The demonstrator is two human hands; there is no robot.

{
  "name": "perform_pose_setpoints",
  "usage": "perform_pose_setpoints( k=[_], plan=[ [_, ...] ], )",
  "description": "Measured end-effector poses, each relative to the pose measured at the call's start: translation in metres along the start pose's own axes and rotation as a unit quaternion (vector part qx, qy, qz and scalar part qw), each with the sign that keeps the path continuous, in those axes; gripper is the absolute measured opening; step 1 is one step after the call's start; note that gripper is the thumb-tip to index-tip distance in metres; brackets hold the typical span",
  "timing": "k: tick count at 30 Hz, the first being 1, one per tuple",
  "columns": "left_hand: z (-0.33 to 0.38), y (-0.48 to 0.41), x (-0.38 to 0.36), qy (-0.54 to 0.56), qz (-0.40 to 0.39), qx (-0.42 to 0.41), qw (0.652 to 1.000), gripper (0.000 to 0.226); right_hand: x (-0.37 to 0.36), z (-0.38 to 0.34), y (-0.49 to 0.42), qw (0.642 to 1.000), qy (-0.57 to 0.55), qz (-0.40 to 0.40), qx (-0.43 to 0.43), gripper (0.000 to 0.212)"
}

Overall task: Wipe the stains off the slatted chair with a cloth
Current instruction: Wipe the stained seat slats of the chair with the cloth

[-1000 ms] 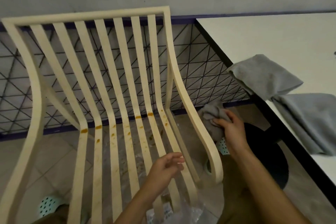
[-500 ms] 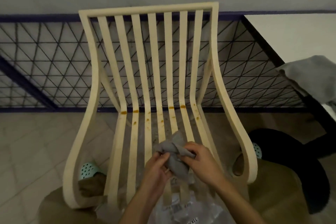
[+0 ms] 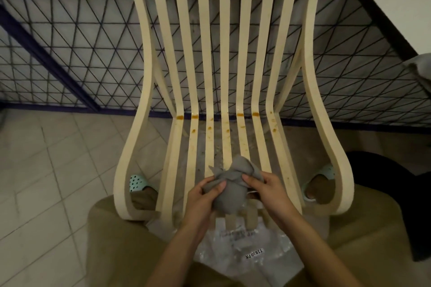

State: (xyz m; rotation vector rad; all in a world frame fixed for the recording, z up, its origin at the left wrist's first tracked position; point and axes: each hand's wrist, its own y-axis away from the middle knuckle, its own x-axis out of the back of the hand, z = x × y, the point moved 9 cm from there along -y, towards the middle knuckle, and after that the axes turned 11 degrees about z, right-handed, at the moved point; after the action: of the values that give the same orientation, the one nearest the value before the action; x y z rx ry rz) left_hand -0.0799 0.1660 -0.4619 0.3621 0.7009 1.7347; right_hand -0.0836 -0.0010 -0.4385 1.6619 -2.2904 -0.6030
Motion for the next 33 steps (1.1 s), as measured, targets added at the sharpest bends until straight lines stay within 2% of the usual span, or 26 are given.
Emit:
perform_pose_setpoints(
  k=[2, 7, 13, 19, 23, 27, 30, 33],
  plan=[
    [0.005, 0.002, 0.006, -0.036, 0.003, -0.019, 0.999, 0.029, 0.001, -0.004, 0.001, 1.000, -0.014, -0.001, -0.011, 0.020],
    [0.031, 0.011, 0.012, -0.136, -0.001, -0.121, 0.983, 0.017, 0.020, -0.016, -0.005, 0.997, 0.061, 0.040, 0.010, 0.027],
    [0.068, 0.029, 0.003, -0.169, -0.027, -0.233, 0.957, 0.014, 0.026, -0.043, 0.000, 0.993, 0.075, 0.058, 0.074, 0.031],
    [0.090, 0.044, 0.009, -0.194, -0.032, -0.294, 0.935, 0.009, 0.010, -0.078, 0.016, 0.996, -0.021, -0.015, 0.086, 0.030],
    [0.103, 0.052, 0.009, -0.299, -0.022, -0.343, 0.890, 0.031, -0.005, -0.093, 0.027, 0.992, -0.034, -0.087, 0.087, 0.030],
    [0.113, 0.058, 0.002, -0.316, -0.039, -0.368, 0.873, 0.048, -0.020, -0.100, 0.033, 0.984, 0.020, -0.133, 0.115, 0.011],
    [0.115, 0.064, -0.013, -0.318, -0.085, -0.385, 0.862, 0.028, -0.026, -0.103, 0.031, 0.978, 0.078, -0.124, 0.150, 0.012],
    [0.112, 0.064, -0.015, -0.302, -0.094, -0.358, 0.878, 0.012, -0.024, -0.108, 0.027, 0.977, 0.095, -0.096, 0.167, 0.010]
  ],
)
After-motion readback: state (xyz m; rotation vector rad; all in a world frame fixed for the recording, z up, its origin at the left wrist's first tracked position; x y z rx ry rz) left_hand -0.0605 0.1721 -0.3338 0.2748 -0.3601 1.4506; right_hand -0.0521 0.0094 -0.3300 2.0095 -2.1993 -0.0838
